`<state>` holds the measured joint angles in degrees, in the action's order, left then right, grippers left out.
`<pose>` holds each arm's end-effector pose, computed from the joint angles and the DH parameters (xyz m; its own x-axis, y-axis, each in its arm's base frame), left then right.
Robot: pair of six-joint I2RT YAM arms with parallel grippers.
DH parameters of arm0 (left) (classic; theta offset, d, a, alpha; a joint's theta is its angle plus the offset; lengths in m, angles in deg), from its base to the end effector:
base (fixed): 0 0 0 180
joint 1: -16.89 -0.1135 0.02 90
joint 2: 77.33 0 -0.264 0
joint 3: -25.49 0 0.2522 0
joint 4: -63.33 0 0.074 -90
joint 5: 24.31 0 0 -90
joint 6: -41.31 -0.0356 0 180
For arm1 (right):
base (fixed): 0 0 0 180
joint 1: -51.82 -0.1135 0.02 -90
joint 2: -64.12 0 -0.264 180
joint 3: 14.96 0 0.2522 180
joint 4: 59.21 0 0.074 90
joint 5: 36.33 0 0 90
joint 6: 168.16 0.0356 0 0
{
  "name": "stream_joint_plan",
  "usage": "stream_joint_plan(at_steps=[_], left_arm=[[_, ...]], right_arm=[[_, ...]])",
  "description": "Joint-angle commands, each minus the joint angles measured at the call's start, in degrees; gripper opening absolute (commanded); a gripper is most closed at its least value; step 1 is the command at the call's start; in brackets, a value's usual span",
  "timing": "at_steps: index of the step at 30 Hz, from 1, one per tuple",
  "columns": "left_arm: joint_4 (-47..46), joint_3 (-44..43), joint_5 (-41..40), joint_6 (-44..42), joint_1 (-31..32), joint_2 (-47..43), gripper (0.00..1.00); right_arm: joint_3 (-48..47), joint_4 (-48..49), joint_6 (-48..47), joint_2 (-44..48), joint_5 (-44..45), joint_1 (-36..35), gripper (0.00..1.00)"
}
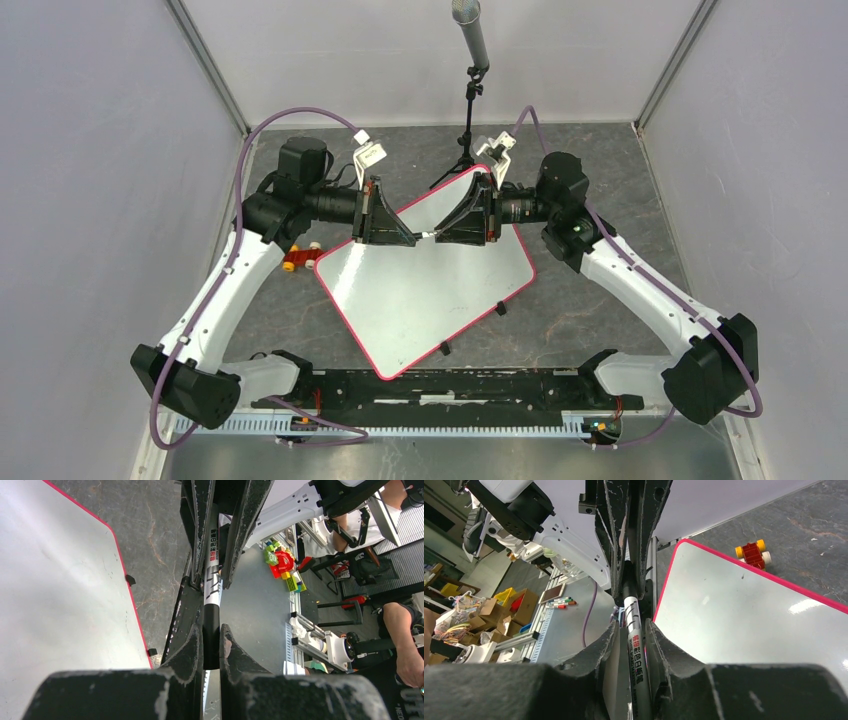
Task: Write a sentence on the whiteboard
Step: Open the pen cap of the whiteboard marker, then place the pen cap at the center of the board.
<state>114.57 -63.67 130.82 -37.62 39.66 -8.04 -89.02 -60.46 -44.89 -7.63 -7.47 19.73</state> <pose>0.2086 -0.1226 0.3998 -0.6395 0.1808 -0.7473 0.7686 0.1250 -0.6274 0.2211 0.1754 0.3761 -0.5345 -0.0226 -0.8448 -0.8433 -0.0524 0.5349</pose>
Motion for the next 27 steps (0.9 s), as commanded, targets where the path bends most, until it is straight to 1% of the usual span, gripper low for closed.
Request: stream_joint_plan(at_steps=[1,3,5,8,11,13,19,21,23,25,27], left_arm=[[-3.3,-0.3,-0.1,0.6,0.8,0.2,0.02],[-3.4,0.2,-0.1,0.5,1.1,-0.1,0.03],[-3.4,0.5,-0.1,0.5,1.2,-0.3,0.03],[-3.1,0.5,-0.5,0.4,1.1,-0.5,0.02],[-1.1,-0.1,-1.0,-1.1,0.3,-0.6,0.02],[0.6,-0.2,-0.8,-2.5,-1.4,-0.9,0.02],[4.9,1.0,2.9,-6.5,-10.9,-2.1,0.02],[8.1,0.4,4.7,-9.7,-15.3,-2.2,0.02],[13.2,-0.4,5.7,-15.0,-18.9,-1.8,0.02],[19.9,-2.1,4.7,-22.4,-22.3,-0.9,0.02],[23.9,-3.6,1.4,-27.0,-26.6,0.5,0.02]], right_arm=[[-1.3,2.9,1.4,0.0,0.0,-0.6,0.29],[-1.4,3.4,1.8,-0.1,0.1,-0.6,0.28],[-1.6,3.4,1.8,-0.2,0.1,-0.5,0.23],[-1.7,3.6,1.7,-0.4,-0.2,-0.5,0.00],[-1.3,3.1,1.6,-0.2,-0.6,0.4,0.00],[-1.0,2.9,2.0,-0.1,-1.3,1.8,0.00],[-0.3,2.7,2.2,0.9,-3.0,8.2,0.00],[-0.1,3.1,2.4,1.2,-3.9,11.1,0.00],[0.2,3.6,2.6,1.2,-4.7,13.9,0.00],[0.5,3.6,2.5,1.3,-5.8,16.4,0.00],[1.1,3.6,2.3,1.7,-6.6,18.2,0.00]])
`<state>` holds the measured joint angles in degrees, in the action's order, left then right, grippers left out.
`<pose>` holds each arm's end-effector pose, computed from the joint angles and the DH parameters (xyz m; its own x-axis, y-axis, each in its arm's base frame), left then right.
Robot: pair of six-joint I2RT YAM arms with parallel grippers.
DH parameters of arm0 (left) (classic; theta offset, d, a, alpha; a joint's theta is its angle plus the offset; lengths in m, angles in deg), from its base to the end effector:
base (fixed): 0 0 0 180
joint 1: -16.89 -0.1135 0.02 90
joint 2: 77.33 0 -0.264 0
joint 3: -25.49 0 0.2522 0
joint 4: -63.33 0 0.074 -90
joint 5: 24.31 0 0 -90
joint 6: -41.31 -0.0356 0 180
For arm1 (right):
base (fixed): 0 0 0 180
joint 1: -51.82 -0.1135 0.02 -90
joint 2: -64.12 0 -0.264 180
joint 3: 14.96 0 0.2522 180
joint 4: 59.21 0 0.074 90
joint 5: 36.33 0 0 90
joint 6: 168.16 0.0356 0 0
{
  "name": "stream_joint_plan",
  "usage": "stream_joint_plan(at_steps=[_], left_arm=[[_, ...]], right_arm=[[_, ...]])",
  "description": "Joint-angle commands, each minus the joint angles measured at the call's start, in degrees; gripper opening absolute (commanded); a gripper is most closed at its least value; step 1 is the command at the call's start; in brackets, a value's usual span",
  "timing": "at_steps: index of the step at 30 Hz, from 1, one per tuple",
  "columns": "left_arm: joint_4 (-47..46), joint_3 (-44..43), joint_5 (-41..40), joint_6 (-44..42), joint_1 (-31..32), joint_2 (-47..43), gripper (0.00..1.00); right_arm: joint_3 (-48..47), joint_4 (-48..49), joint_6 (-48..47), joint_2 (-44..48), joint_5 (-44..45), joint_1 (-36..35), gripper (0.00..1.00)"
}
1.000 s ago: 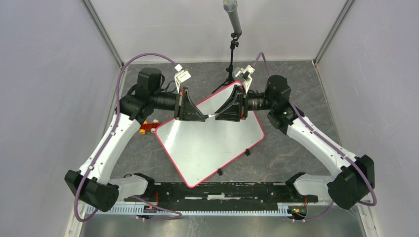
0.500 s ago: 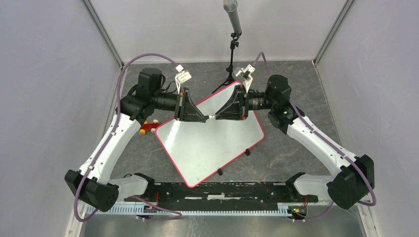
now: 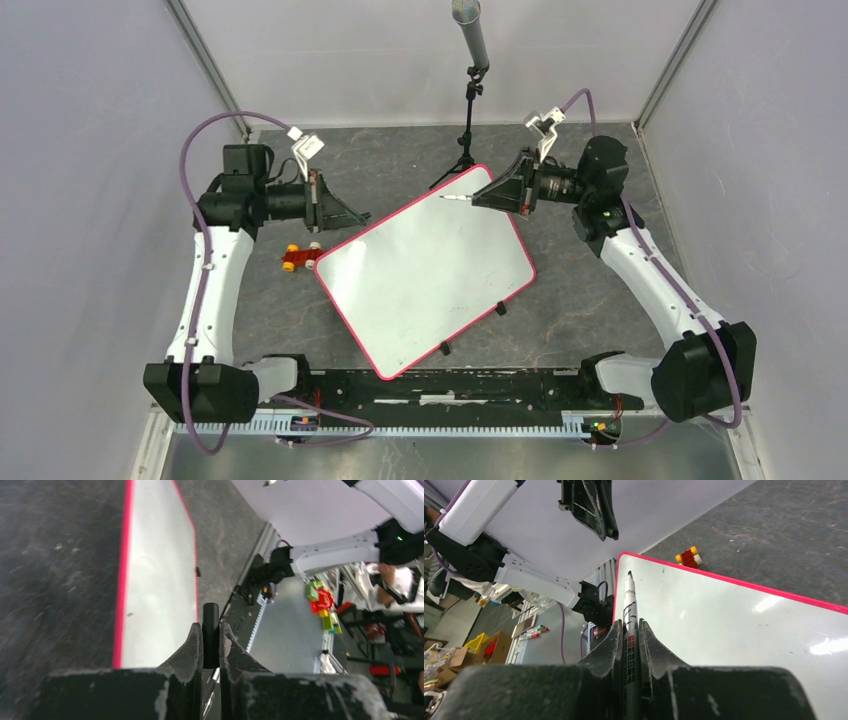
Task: Write a sentence on the whiteboard
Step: Place the pen cap at the center of the board.
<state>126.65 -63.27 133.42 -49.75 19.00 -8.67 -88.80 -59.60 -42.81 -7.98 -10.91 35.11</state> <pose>0.2232 -0.0412 0.3862 -0.6715 0.0318 -0.7403 0.7004 0.3534 -0.6201 0.2591 0.1114 0.3745 -0.5534 0.0932 -0.8277 -0.8191 0.1197 0.5611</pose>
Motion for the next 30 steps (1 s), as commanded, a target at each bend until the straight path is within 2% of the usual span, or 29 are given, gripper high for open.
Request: stream_joint_plan(at_steps=[1,3,6,9,12,17,30], left_arm=[[11.9,-4.5,-4.9,-15.0,-7.7,1.7,0.02],[10.4,-5.1,-10.5,-14.9,-11.2,3.6,0.02],[3.5,-5.2,-25.7,-11.7,-14.5,6.1,0.02],[-1.9,-5.4,-40.0,-12.9,-15.2,9.8,0.02],[-5.6,-6.0,-48.9,-15.8,-15.2,15.7,0.02],[-10.6,-6.3,-55.0,-19.8,-15.2,25.5,0.03],[-18.8,-6.1,-61.3,-22.4,-13.8,41.4,0.05]], right_arm=[[1.2,2.6,-0.4,2.6,-3.4,3.6,0.00],[1.5,1.3,-2.3,3.7,-3.7,4.5,0.00],[0.7,-5.0,-8.5,5.0,-3.3,5.8,0.00],[0.0,-9.7,-13.3,6.0,-3.1,7.1,0.00],[-0.3,-13.2,-17.5,7.1,-2.6,8.2,0.00],[-0.5,-19.8,-24.0,8.5,-0.1,9.7,0.00],[2.6,-22.8,-29.0,11.1,2.4,10.8,0.00]])
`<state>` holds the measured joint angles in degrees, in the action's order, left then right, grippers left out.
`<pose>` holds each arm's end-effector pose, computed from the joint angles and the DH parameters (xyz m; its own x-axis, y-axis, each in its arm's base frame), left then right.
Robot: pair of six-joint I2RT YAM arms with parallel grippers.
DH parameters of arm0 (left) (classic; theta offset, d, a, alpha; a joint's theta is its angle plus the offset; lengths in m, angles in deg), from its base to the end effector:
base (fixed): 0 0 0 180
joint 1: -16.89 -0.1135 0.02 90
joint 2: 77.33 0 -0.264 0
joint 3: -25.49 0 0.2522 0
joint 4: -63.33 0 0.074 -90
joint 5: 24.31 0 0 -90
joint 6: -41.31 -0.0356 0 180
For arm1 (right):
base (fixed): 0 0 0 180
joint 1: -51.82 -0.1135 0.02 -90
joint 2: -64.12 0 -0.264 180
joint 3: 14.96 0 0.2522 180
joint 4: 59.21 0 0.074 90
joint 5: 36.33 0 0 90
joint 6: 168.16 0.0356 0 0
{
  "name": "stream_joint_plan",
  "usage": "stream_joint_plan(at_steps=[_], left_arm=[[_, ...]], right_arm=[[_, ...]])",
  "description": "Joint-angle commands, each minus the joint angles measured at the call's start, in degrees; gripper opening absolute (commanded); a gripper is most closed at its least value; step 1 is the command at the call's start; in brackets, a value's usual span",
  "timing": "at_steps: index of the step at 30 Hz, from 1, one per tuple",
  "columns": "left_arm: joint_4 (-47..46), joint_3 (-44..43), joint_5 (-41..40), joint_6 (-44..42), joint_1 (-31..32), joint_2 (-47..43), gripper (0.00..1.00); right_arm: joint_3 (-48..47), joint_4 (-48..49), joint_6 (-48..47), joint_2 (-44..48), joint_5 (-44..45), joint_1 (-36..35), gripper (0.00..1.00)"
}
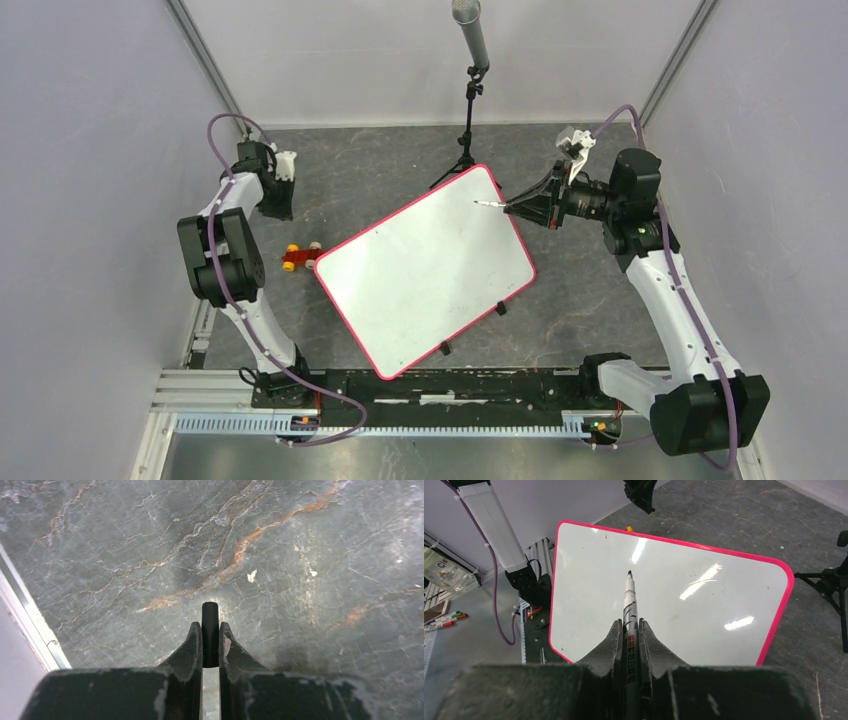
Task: Write a sentence on the whiteboard
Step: Place the pen cap at the center of the board.
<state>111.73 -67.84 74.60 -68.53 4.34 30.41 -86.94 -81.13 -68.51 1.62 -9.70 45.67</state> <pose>0.3864 0.0804 0.2051 -0.8661 0.1507 -0.4766 0.1577 0.9872 0.0255 0.2299 0.0568 0.3698 -0.3647 0.0363 -0.9304 -0.8671 0.3510 0.3535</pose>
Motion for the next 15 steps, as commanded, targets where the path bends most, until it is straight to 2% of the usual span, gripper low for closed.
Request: stream_joint_plan(at_steps=[1,6,15], left_arm=[[-4.0,-1.4,-2.6,-3.6,0.9,2.9,0.06],[-4.7,0.9,-2.6,-3.9,1.3,3.1,0.09],[-3.3,2.9,-3.0,-5.3,2.1,2.1,0.22]], right_arm=[[0.8,-2.2,-4.3,1.7,1.3,0.3,0.00],[1.5,-5.4,-7.7,2.4,2.7,0.3,0.00],[2.2,-6.0,-8.8,2.9,2.5,0.3,0.00]])
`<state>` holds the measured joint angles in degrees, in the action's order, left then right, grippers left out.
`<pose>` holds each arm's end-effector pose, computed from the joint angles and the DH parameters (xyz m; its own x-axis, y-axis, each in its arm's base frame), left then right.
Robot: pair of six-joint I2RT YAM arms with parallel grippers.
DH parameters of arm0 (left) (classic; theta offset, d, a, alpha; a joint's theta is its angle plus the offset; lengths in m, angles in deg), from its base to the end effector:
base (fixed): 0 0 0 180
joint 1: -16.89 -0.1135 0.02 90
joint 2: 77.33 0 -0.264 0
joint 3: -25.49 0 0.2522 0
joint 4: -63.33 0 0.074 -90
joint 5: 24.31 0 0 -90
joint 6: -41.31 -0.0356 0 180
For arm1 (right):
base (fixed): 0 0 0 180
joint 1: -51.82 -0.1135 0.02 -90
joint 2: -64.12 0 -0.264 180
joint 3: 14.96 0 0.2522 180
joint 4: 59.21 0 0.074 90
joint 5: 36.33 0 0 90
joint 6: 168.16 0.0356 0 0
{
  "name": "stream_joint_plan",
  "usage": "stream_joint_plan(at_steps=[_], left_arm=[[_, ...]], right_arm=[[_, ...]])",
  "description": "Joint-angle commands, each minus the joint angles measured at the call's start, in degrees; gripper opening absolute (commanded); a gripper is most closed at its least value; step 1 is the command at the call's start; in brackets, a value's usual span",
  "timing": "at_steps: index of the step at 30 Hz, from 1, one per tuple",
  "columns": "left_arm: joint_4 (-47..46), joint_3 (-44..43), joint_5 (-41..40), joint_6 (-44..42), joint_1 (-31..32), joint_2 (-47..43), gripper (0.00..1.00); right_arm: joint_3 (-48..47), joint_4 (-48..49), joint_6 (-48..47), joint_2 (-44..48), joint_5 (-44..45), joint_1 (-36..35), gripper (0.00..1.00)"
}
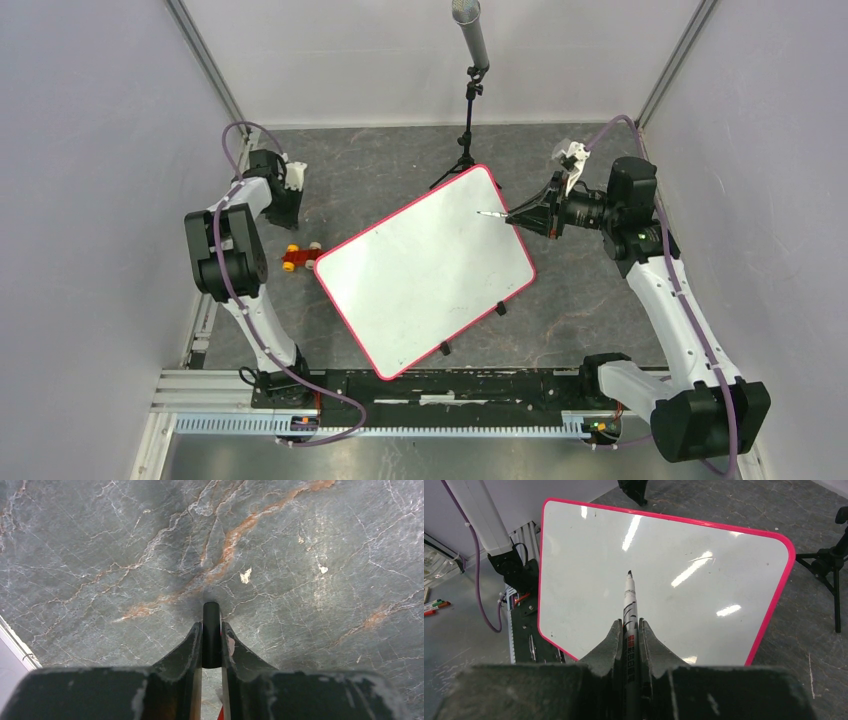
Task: Write a sentence on the whiteboard
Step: Place the pen cap at the center of the board.
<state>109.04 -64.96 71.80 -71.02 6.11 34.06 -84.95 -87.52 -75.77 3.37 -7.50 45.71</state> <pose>0.3889 0.0702 0.1687 -0.8892 0.2153 -0.4038 0.2090 0.9761 0.0602 0.2215 0.0551 0.3545 -0.3611 -0.0184 -0.9324 -0.8603 0.3925 0.3254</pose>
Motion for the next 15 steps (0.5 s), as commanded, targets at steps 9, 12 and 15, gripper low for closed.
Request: stream_joint_plan(at_steps=[9,12,15], left_arm=[[5.9,-3.5,2.1,-2.6,0.3,-4.2,0.45],[8.4,-5.5,2.4,-2.4,0.3,-6.0,0.47],[11.5,-9.8,3.3,-2.0,0.2,-8.4,0.48]], right_arm=[[-0.7,-0.7,-1.9,1.6,0.0,0.2,0.00],[-1.2,-1.0,-1.9,1.7,-0.2,0.2,0.00],[-1.7,-0.9,-1.9,1.8,-0.4,0.2,0.00]])
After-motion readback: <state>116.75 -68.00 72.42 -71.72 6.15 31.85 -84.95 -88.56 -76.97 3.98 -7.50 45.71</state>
